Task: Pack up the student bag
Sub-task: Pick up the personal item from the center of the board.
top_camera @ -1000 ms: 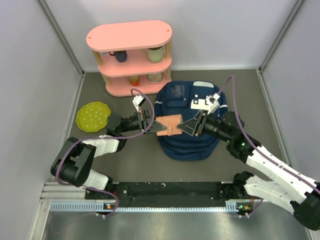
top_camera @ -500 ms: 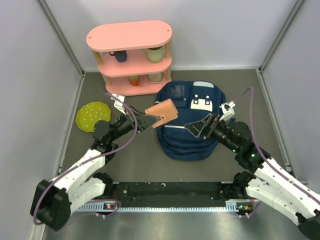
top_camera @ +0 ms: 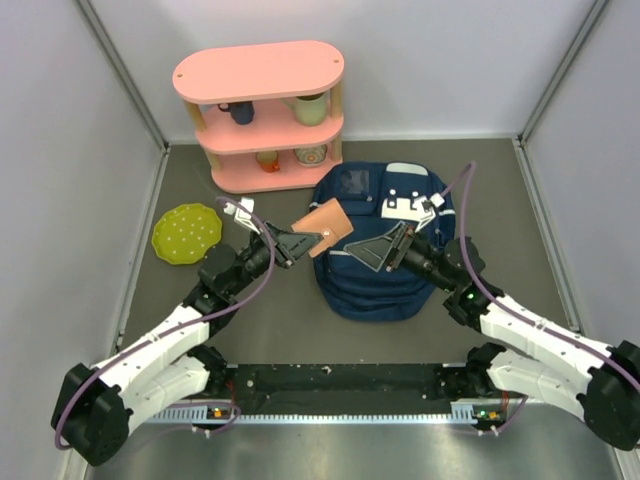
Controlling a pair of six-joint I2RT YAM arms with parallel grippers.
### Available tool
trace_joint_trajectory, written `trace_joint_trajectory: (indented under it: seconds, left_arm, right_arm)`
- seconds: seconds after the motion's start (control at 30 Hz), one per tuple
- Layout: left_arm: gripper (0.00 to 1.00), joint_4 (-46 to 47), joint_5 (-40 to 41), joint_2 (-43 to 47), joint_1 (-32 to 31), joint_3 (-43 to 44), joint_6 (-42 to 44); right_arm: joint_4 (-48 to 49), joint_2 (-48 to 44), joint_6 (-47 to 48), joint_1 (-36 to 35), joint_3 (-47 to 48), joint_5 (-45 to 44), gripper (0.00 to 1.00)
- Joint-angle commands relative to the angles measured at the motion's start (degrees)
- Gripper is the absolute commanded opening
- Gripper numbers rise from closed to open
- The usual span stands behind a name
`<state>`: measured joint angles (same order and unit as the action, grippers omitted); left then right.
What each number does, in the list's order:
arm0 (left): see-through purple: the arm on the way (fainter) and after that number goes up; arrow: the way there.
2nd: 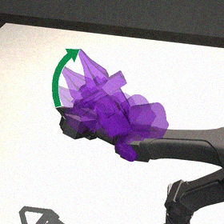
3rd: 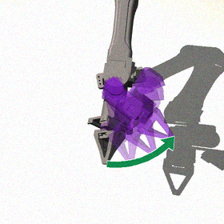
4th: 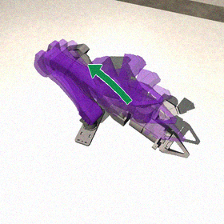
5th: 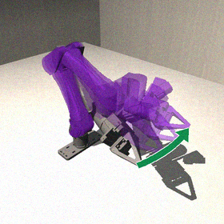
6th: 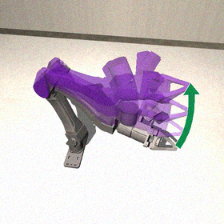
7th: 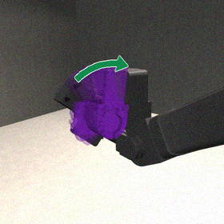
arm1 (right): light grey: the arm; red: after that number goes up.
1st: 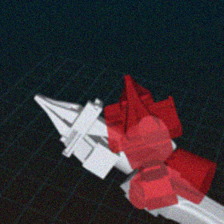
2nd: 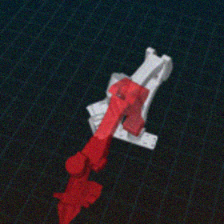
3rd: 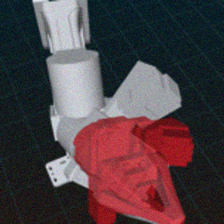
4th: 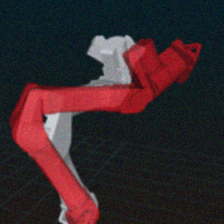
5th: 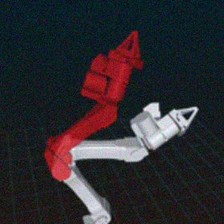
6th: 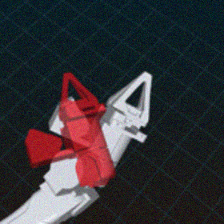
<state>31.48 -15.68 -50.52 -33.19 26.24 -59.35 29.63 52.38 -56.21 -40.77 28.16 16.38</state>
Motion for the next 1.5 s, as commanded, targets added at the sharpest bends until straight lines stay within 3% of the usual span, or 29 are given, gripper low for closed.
trace_joint_trajectory:
  seconds: [0.0,0.37,0.7,0.73,0.9,1.03,1.1,1.13,1.2,1.23,1.27,1.33,1.37,1.47]
  left_arm:
    - [0.0,4.72,1.62,-0.63,-1.08,-0.31,-2.69]
    - [0.0,10.96,0.39,-1.07,-3.9,-3.91,-7.97]
    - [0.0,15.45,-0.75,-1.25,-4.25,-5.32,-10.08]
    - [0.0,15.45,-1.1,-1.25,-4.25,-5.32,-10.08]
    - [0.0,17.46,-2.77,-2.82,-4.16,-4.97,-10.26]
    - [0.0,18.87,-4.27,-4.41,-4.25,-4.53,-10.69]
    - [0.02,18.7,-4.62,-4.85,-4.25,-4.44,-10.35]
    - [0.2,17.57,-4.79,-4.85,-4.25,-4.18,-10.0]
    - [0.46,14.5,-4.88,-3.89,-4.25,-3.65,-7.54]
    - [0.54,9.61,-4.71,-3.36,-4.25,-2.69,-6.4]
    - [0.71,5.99,-4.01,-2.75,-4.25,-1.99,-3.17]
    - [0.8,-5.83,-2.17,-0.55,-4.16,0.55,0.62]
    - [0.87,-9.39,-1.12,0.33,-4.08,1.35,4.64]
    - [0.95,-20.8,3.19,2.62,-4.16,4.08,13.08]
  right_arm:
    - [11.58,3.34,-2.5,-0.53,2.25,0.67,0.98]
    - [20.81,10.81,-4.96,-0.53,4.27,1.81,0.82]
    - [23.99,12.84,-6.11,-0.45,2.86,1.2,0.75]
    - [23.81,12.75,-5.76,-0.53,2.86,1.2,0.66]
    - [25.56,13.36,-6.02,-0.53,2.77,2.77,0.46]
    - [27.32,13.71,-6.55,-0.53,2.25,3.48,0.04]
    - [27.15,13.36,-6.37,-0.45,1.81,2.96,0.0]
    - [26.11,13.01,-5.94,-0.45,1.63,2.61,0.0]
    - [23.13,10.82,-4.71,-0.36,1.19,0.76,0.0]
    - [21.11,9.6,-2.88,-0.36,1.11,-0.29,0.0]
    - [16.3,6.62,-1.81,-0.45,0.76,-2.73,0.0]
    - [10.74,2.92,1.6,-0.36,0.58,-5.99,0.0]
    - [3.41,1.08,2.93,-0.36,0.58,-9.67,0.0]
    - [-11.1,-7.18,7.24,-0.27,0.93,-18.71,0.0]
